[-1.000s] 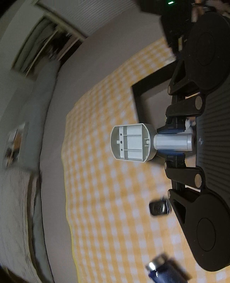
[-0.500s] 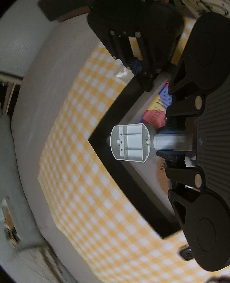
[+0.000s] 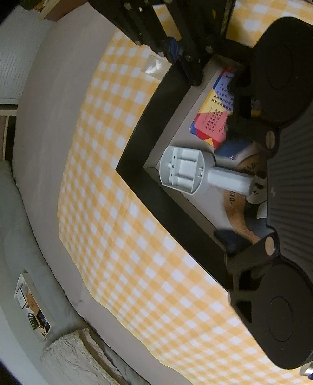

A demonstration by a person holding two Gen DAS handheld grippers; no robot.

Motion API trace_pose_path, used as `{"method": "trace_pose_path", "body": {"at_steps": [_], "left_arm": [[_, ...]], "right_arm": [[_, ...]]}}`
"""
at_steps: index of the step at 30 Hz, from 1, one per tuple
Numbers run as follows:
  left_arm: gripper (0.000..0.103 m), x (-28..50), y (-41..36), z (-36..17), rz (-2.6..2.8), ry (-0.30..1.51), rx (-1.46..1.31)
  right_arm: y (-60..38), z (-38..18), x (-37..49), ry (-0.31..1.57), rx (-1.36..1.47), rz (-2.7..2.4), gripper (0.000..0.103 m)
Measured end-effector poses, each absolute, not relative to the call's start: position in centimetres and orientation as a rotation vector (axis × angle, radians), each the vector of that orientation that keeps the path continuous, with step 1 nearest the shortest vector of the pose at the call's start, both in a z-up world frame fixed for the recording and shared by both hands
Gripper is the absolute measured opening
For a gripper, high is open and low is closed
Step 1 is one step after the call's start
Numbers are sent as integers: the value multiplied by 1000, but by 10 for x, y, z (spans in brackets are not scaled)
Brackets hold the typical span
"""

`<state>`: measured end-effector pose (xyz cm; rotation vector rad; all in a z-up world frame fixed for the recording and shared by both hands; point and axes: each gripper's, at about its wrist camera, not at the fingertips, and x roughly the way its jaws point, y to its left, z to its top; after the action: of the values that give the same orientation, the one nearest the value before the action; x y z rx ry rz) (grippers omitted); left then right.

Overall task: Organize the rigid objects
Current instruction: 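Lower the white tool onto the panda coaster and open the left gripper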

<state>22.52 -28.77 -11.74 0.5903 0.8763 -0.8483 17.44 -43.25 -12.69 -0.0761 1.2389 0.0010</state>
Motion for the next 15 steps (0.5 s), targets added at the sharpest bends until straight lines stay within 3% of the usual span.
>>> {"method": "trace_pose_path", "body": {"at_steps": [5, 15], "left_arm": [[96, 214, -281, -108, -870, 880, 575], [102, 195, -270, -94, -878, 877, 542]], "right_arm": [[-432, -128, 175, 1240, -79, -1, 6], [-431, -128, 175, 1243, -74, -7, 6]]}}
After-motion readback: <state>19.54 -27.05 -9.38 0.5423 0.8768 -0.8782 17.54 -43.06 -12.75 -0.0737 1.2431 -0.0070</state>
